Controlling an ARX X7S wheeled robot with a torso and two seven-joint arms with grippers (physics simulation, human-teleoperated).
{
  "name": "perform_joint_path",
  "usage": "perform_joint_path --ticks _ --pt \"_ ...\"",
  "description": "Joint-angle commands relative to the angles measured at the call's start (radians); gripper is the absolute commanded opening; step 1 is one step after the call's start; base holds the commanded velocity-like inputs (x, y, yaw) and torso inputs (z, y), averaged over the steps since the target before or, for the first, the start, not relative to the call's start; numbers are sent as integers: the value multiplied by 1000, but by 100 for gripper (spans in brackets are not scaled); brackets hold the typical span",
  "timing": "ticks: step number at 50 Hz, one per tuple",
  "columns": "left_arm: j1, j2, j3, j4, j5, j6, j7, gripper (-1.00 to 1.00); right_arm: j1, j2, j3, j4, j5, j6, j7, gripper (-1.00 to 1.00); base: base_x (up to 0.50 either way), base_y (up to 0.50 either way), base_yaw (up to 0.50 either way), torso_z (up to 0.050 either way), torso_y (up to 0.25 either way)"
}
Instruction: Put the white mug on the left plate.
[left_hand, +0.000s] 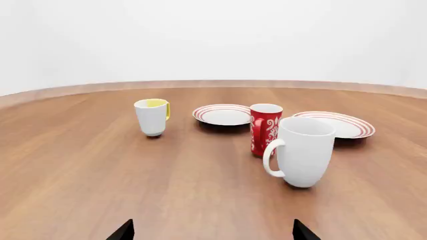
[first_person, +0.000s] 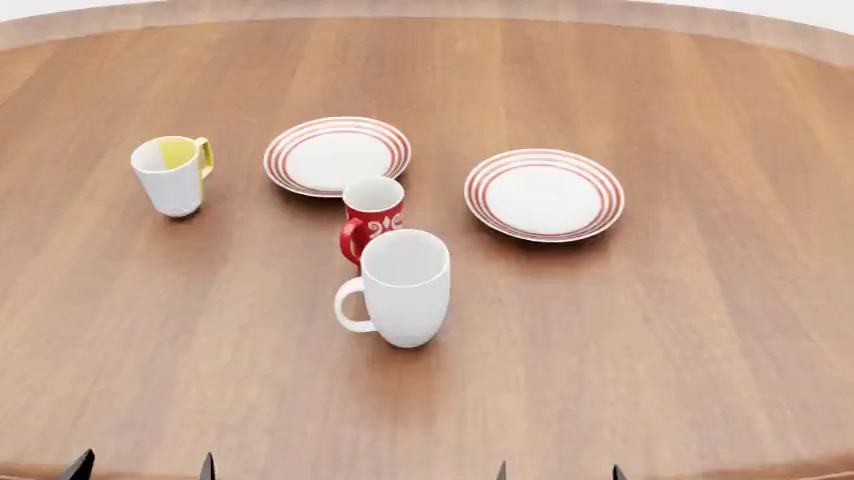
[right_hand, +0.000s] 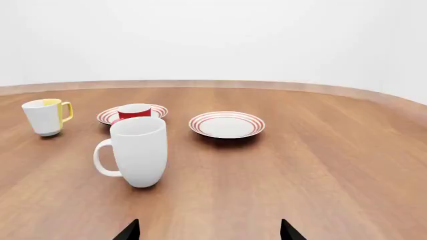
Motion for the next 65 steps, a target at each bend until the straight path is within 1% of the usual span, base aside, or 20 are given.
perform_joint_path --ticks 1,3,5,13,20,26,35,47,65 --pt "0 -12 14 -2 -12 3 -14 100 0 12 -16 5 12 -5 15 100 0 0 0 0 0" --pt "-7 -31 32 -9 -4 -9 -17 100 -1 32 -26 -30 10 28 23 100 0 0 0 0 0" --pt "-5 -49 34 28 -10 -46 -13 100 -11 48 -26 -91 15 76 22 100 0 0 0 0 0" --pt "19 -114 26 299 -43 -260 15 100 -47 93 -35 -294 31 220 14 100 0 0 0 0 0" --pt "30 -160 59 408 -10 -355 23 100 -32 117 -44 -414 34 336 20 100 0 0 0 0 0" --pt "21 -178 32 523 -38 -447 30 100 -15 139 -65 -490 18 396 22 100 0 0 0 0 0" --pt "21 -205 47 584 -28 -481 31 100 15 155 -79 -553 0 456 37 100 102 0 0 0 0" --pt "28 -216 39 606 -41 -485 23 100 21 165 -84 -555 3 456 49 100 340 0 0 0 0" --pt "35 -223 62 582 -41 -454 12 100 19 174 -91 -559 17 446 60 100 345 0 0 0 0"
